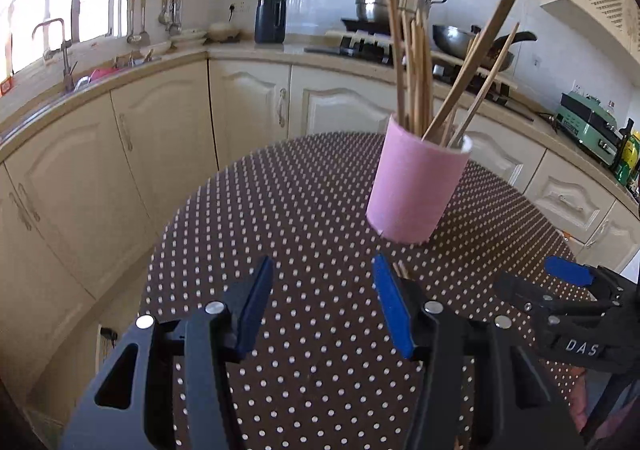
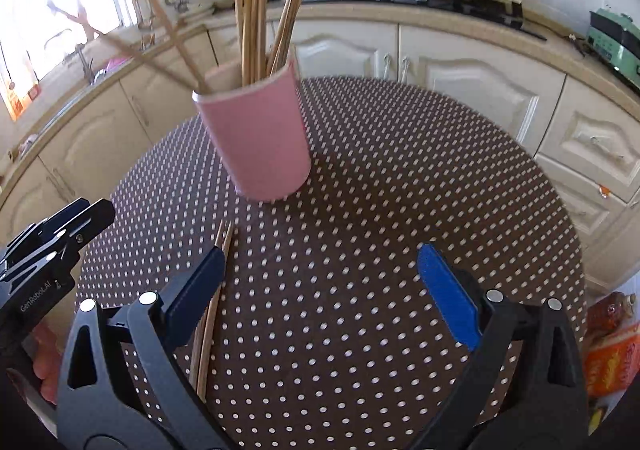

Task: Organize utensils
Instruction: 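Withdraw both open grippers from the pink cup, then lower both grippers toward the last two loose chopsticks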

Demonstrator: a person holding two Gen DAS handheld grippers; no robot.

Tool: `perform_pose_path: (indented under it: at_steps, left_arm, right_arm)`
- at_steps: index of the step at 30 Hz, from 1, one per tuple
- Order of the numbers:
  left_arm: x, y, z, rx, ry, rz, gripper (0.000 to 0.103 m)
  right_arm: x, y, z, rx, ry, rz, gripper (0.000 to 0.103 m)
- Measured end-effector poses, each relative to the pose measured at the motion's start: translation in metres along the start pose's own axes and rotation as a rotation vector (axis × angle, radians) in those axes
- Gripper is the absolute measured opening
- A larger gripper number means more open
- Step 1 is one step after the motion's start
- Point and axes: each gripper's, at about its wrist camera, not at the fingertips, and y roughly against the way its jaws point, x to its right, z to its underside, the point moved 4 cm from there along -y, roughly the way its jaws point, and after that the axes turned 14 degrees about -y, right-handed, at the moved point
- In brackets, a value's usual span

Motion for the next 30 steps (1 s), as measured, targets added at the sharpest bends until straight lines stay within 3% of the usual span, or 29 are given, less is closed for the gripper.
perform_pose_path:
  at_steps: [12, 28, 29, 30]
  left_arm:
    - [-0.003, -0.009, 0.029, -0.052, 0.048, 0.069, 0.052]
    - [-0.009, -0.018, 0.038, -0.053, 0.059, 0.087, 0.052]
    - [-0.009, -0.018, 0.038, -0.054, 0.061, 0.089, 0.052]
    - [-0.010, -0.018, 0.037, -0.055, 0.063, 0.089, 0.052]
  right_arm:
    - [-0.020, -0.039, 0.033, -0.128, 0.031, -0.002, 0.095]
    - [-0.061, -0.059, 0.032, -0.072, 0.142, 0.100, 0.096]
    - [-0.063, -0.060, 0.032, -0.071, 0.147, 0.096, 0.095]
    - [-0.066, -0.060, 0.033, -0.077, 0.146, 0.064, 0.086]
